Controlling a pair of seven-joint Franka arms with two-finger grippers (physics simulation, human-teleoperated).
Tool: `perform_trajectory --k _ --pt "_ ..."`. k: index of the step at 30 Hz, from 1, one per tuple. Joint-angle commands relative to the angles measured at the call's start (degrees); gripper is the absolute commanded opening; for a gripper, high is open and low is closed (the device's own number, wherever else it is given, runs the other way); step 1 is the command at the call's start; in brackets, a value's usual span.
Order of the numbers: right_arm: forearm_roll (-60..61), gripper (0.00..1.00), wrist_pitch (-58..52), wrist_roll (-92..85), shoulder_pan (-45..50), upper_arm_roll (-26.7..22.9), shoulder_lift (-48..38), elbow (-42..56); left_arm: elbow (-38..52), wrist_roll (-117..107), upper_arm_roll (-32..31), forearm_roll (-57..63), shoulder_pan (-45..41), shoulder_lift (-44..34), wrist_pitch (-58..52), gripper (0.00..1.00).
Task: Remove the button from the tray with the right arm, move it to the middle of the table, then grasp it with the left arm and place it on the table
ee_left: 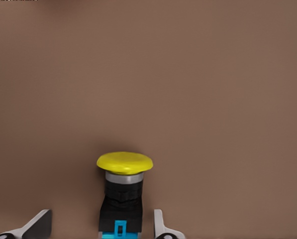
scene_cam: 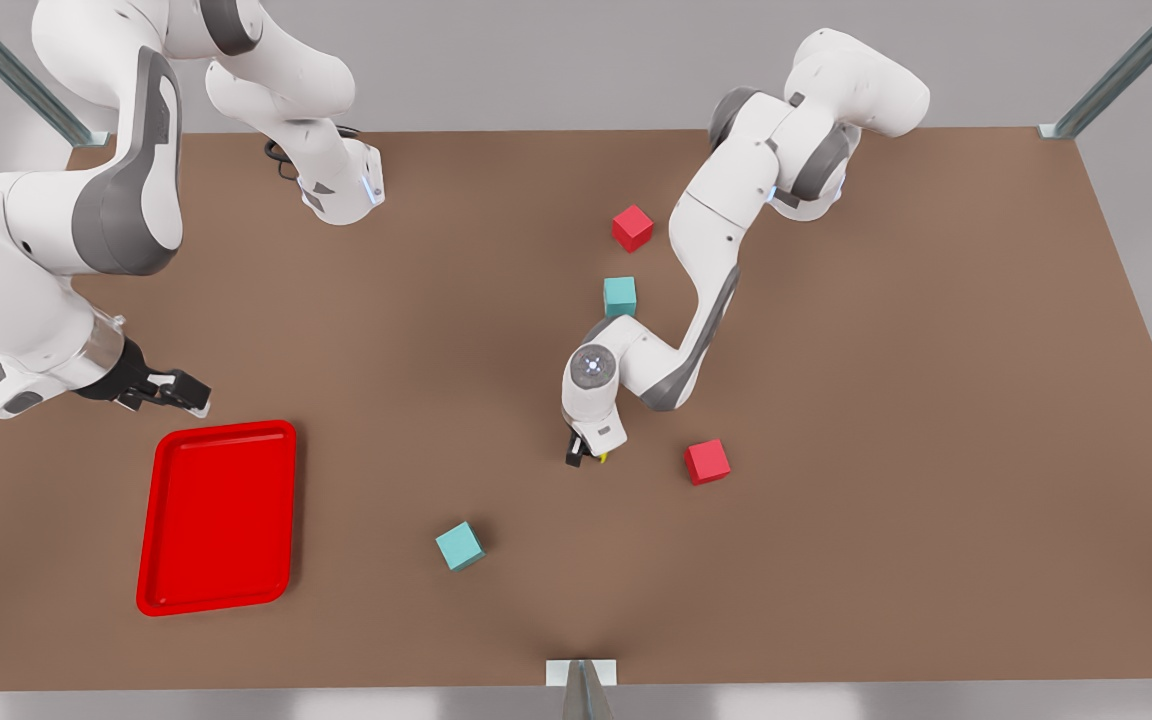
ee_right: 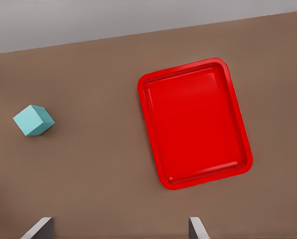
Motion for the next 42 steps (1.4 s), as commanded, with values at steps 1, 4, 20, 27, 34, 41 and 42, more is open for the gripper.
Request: perform_trajectory --k 1,4,20,27,34,41,42 --pt "0.2 1.0 0.0 5.9 0.0 0.0 -0.1 0.1 0.0 7.9 0.0 0.4 0.1 -0.1 -0.2 1.0" --pt "0.3 1.0 -0.5 5.8 -0.2 -0.1 -0.3 0.2 0.1 7.9 0.0 0.4 0.2 -0.2 -0.9 0.6" --pt "0.3 1.0 0.7 8.5 0.8 0.0 0.6 0.1 -0.6 11.3 3.7 1.9 0.8 -8.3 -14.6 0.43" --pt "0.3 1.0 0.2 8.4 0.8 0.0 0.3 0.1 -7.0 -4.4 4.8 26.2 0.0 -9.9 -25.8 0.43" --pt "1.1 1.0 0.0 7.4 0.8 -0.1 0.5 2.0 -17.9 -6.6 8.2 34.0 0.1 -16.2 -26.8 0.43" --pt "1.0 1.0 0.4 7.6 0.9 0.0 4.0 1.4 -24.3 -10.3 10.3 48.3 0.2 -19.5 -30.8 0.43" --pt "1.1 1.0 0.4 7.5 0.9 0.0 4.1 1.4 -25.2 -10.4 10.5 50.2 0.2 -20.2 -31.4 0.43"
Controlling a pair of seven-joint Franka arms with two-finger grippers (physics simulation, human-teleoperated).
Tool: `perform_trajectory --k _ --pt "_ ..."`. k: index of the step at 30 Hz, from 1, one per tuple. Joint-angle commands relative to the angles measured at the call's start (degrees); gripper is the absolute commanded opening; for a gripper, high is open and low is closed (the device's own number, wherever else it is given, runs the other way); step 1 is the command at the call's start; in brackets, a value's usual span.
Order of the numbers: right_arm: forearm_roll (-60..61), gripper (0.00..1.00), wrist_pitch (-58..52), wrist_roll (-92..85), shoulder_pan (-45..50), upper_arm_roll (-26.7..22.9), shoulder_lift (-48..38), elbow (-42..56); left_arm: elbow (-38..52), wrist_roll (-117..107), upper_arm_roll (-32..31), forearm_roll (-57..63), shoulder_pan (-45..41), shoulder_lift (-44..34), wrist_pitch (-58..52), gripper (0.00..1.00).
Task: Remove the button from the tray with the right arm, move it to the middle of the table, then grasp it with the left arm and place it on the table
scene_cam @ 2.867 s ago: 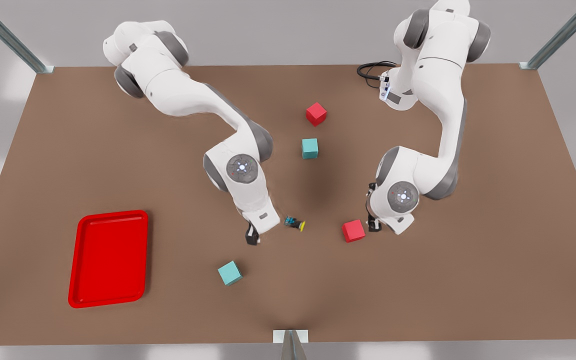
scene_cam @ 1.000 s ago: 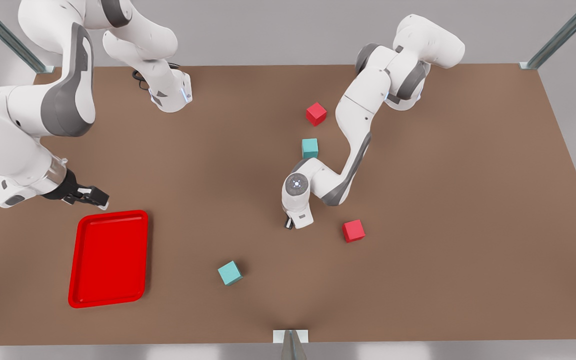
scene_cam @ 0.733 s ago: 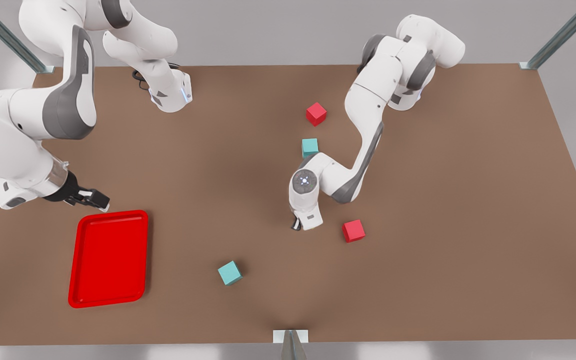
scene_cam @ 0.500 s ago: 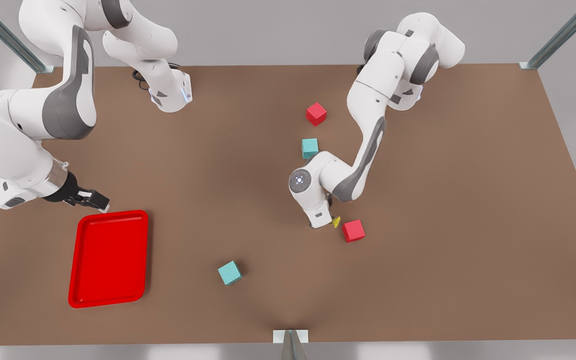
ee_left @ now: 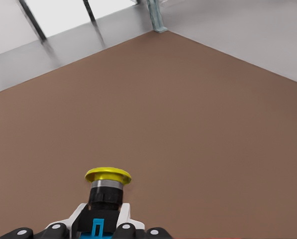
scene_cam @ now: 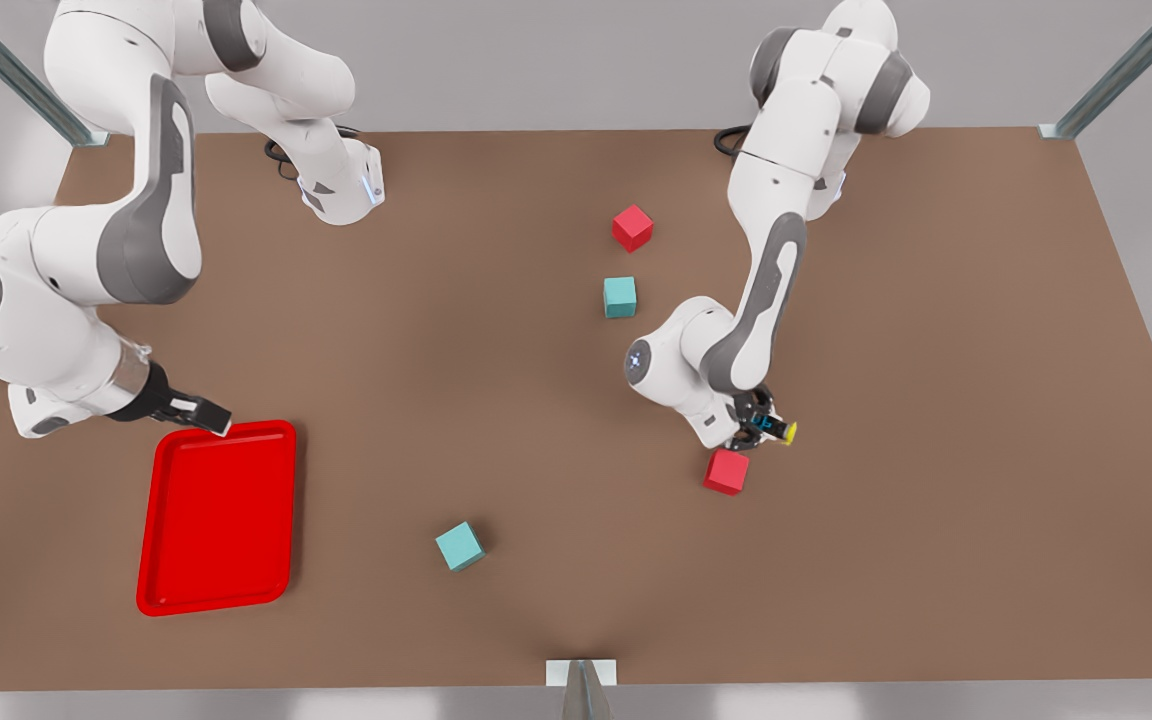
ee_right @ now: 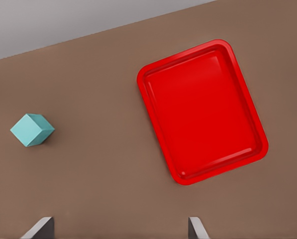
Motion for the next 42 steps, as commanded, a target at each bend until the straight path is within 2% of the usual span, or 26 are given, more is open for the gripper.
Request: perform_trajectory --k 1,3,5,11,14,16,20,33,42 --pt "0.1 1.0 0.3 0.5 0.0 0.1 0.1 0.0 -1.9 -8.2 0.3 7.2 0.0 -1.6 -3.2 0.43" --pt "0.2 1.0 0.5 1.0 1.3 0.1 0.2 0.1 -4.3 -13.2 0.4 11.5 0.0 -2.7 -4.0 0.43" --pt "0.3 1.0 0.6 0.9 1.2 0.0 0.5 0.1 -4.3 -19.7 0.3 16.2 -0.1 -2.0 -10.2 0.43" --pt "0.6 1.0 0.5 0.9 1.1 0.0 0.8 0.3 -4.3 -32.4 0.4 24.4 -0.2 4.8 -19.0 0.43" --pt "0.6 1.0 0.5 1.0 1.2 0.0 0.8 0.1 -4.0 -36.2 0.4 25.2 0.2 7.5 -19.0 0.43" --pt "0.5 1.0 0.5 1.1 1.2 0.0 0.6 0.0 -4.0 -36.2 0.5 25.7 0.5 7.4 -18.5 0.38" --pt "0.5 1.0 0.5 1.0 1.3 0.0 0.7 0.0 -4.0 -36.1 0.5 26.2 1.0 7.7 -18.4 0.38" --pt "0.7 1.0 1.3 1.1 1.9 0.1 0.9 0.1 -2.3 -43.8 0.5 32.4 5.1 17.2 -17.6 0.38" --pt "0.7 1.0 1.2 1.0 1.9 0.1 0.9 0.0 -2.3 -43.8 0.1 32.8 6.1 17.7 -12.5 0.38"
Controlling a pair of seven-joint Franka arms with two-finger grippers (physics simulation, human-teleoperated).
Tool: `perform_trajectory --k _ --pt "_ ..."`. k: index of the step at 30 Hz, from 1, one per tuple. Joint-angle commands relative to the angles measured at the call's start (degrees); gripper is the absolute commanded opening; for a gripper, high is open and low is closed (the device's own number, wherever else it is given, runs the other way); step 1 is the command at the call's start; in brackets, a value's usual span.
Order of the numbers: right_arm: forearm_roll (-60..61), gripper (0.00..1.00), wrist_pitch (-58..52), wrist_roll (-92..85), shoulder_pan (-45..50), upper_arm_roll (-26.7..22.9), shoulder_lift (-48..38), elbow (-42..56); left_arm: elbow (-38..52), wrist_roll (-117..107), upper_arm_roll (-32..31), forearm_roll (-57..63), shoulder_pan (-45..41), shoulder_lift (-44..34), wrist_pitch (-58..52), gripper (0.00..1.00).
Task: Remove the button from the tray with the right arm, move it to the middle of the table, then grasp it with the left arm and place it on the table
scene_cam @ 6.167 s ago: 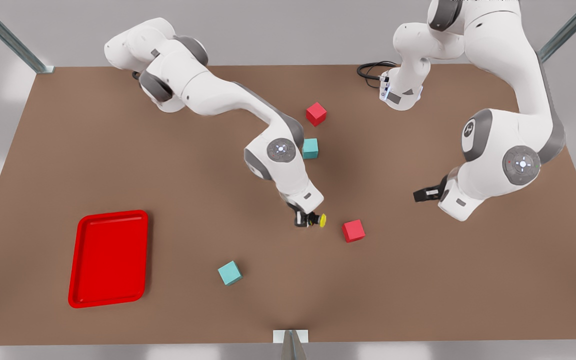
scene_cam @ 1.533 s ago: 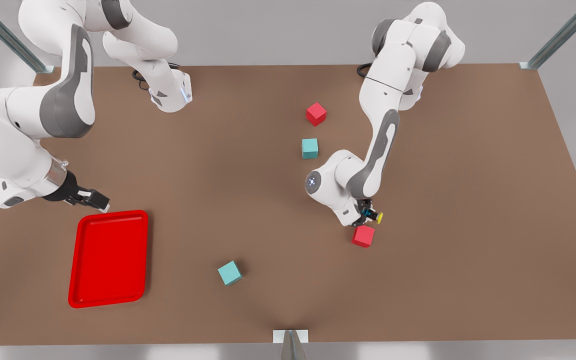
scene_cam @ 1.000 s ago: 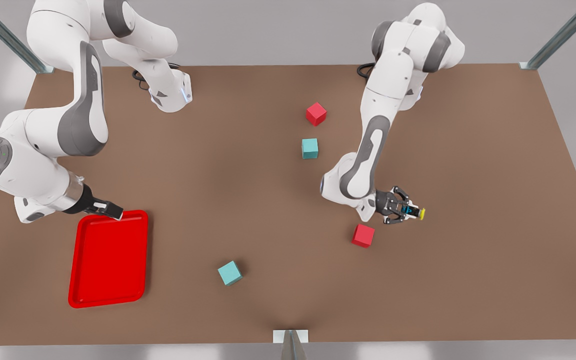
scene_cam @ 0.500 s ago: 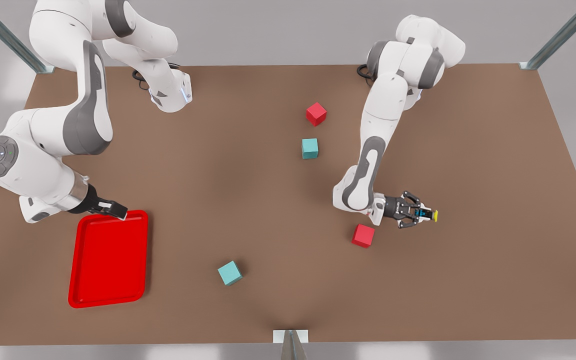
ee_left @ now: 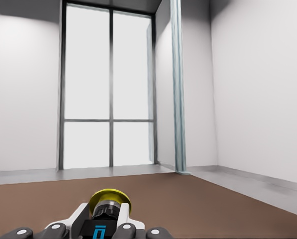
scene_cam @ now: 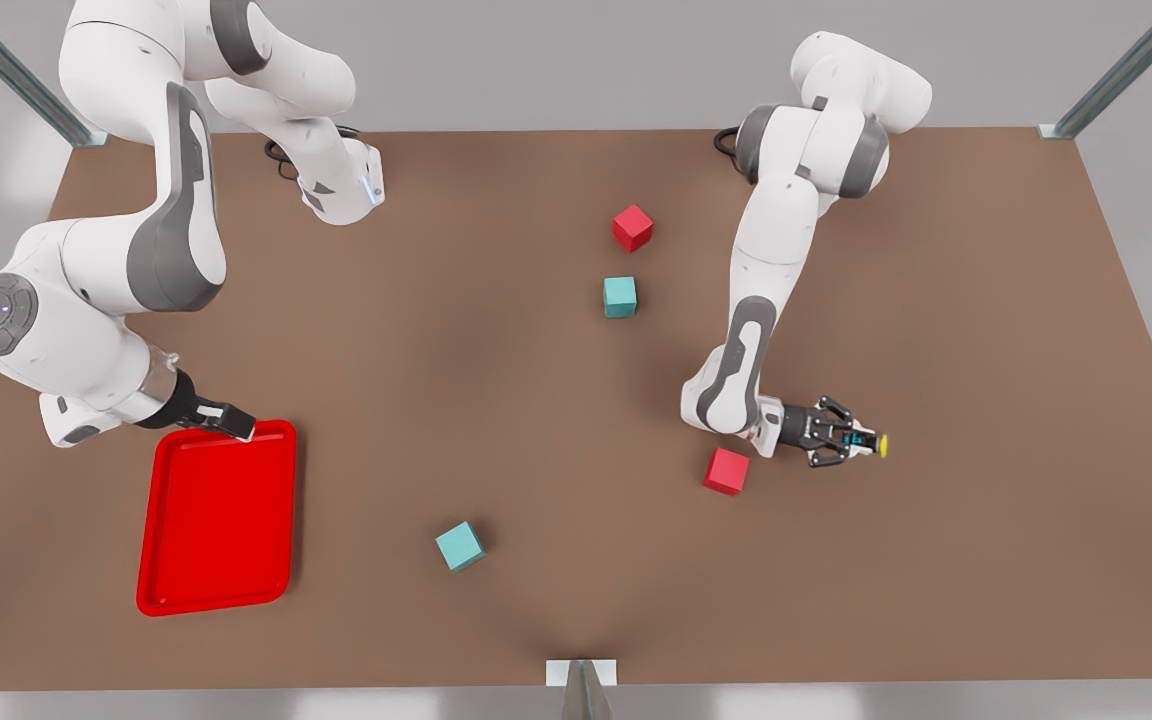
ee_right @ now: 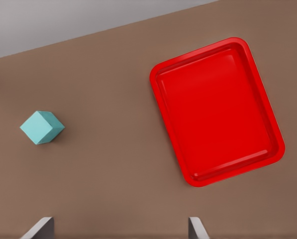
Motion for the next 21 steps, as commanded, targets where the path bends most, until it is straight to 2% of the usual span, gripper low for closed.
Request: perform_trajectory --k 1,21 --pt "0.1 1.0 0.0 0.1 0.0 0.0 -0.1 0.0 0.0 -7.7 -0.1 0.0 0.0 0.3 4.4 0.38" --pt "2.2 1.0 0.0 0.2 0.2 0.0 -0.1 0.1 -0.1 -8.0 -2.2 -1.9 -0.1 1.3 5.7 0.38"
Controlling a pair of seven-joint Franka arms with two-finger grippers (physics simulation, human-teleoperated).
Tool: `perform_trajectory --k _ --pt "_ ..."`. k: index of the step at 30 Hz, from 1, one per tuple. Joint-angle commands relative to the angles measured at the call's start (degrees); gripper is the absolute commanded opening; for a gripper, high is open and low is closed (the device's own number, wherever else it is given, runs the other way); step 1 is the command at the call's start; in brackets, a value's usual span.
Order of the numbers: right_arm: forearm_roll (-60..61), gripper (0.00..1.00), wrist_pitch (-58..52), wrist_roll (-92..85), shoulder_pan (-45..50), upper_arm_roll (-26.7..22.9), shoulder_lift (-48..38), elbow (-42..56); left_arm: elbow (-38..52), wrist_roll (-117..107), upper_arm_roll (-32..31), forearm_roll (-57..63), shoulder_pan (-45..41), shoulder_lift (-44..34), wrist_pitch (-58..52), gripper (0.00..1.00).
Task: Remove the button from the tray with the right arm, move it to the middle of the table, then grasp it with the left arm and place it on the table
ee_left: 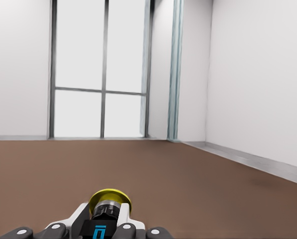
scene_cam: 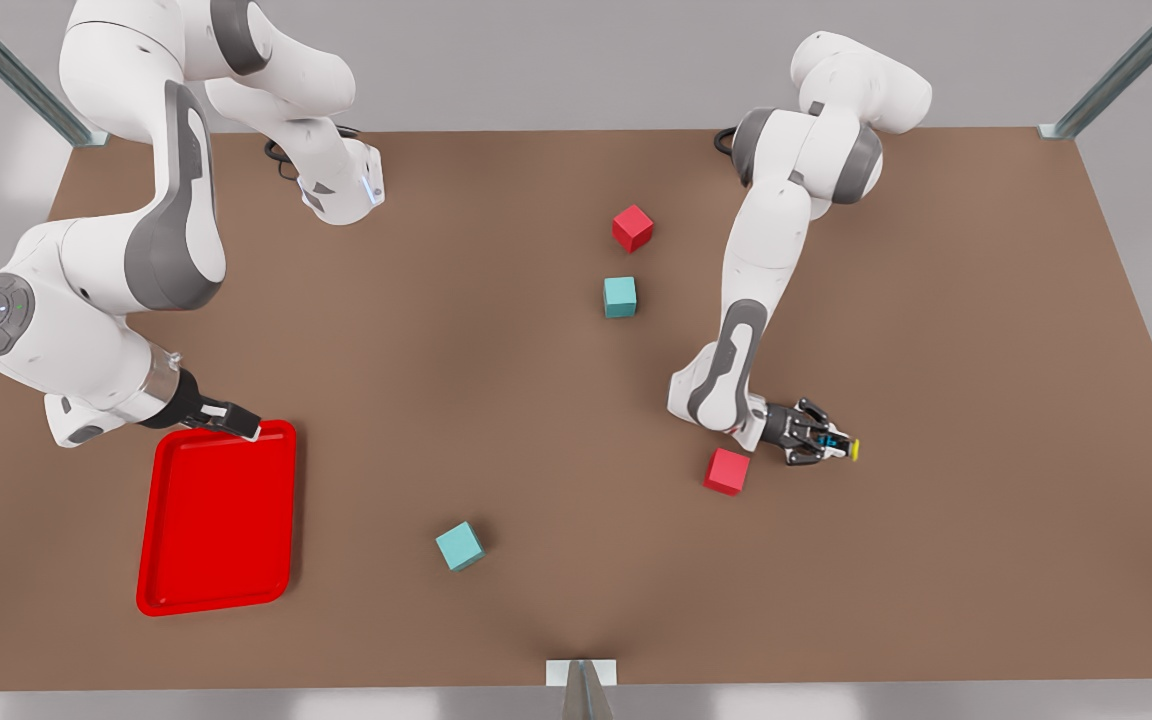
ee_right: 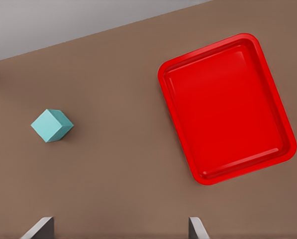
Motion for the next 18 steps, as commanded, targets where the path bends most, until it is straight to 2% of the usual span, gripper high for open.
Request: perform_trajectory --k 1,18 --pt "0.2 1.0 0.0 0.1 0.0 0.0 -0.1 0.0 0.0 -2.6 0.0 -0.1 0.0 -0.1 0.2 0.38" --pt "-1.9 1.0 0.1 0.1 0.7 1.1 -0.1 0.0 -0.4 -1.6 -0.9 -1.5 -0.4 -1.6 -1.1 0.39"
